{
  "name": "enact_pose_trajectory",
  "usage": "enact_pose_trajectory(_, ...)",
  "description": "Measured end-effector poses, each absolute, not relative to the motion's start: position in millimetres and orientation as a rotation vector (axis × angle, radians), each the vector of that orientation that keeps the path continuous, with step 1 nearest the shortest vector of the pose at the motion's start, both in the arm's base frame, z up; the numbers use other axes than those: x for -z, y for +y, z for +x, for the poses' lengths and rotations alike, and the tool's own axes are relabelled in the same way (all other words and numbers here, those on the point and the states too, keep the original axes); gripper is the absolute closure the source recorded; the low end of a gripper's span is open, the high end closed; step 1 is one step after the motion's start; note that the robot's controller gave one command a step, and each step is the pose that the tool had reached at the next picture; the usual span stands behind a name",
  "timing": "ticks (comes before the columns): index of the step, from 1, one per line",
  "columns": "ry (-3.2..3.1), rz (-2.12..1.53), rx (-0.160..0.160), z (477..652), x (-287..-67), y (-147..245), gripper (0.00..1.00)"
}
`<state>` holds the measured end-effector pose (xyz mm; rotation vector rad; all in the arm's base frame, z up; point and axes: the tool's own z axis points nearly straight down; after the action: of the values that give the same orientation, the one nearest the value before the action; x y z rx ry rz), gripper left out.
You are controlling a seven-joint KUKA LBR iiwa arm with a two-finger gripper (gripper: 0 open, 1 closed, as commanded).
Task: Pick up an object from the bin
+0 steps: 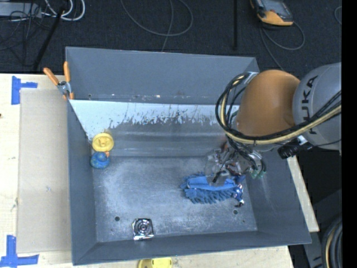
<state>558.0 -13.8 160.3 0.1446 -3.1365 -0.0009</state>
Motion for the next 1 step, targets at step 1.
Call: enact_pose_trajectory(1,-3.128,0.351,-0.001,568.4,-123.8,-17.5,0.00)
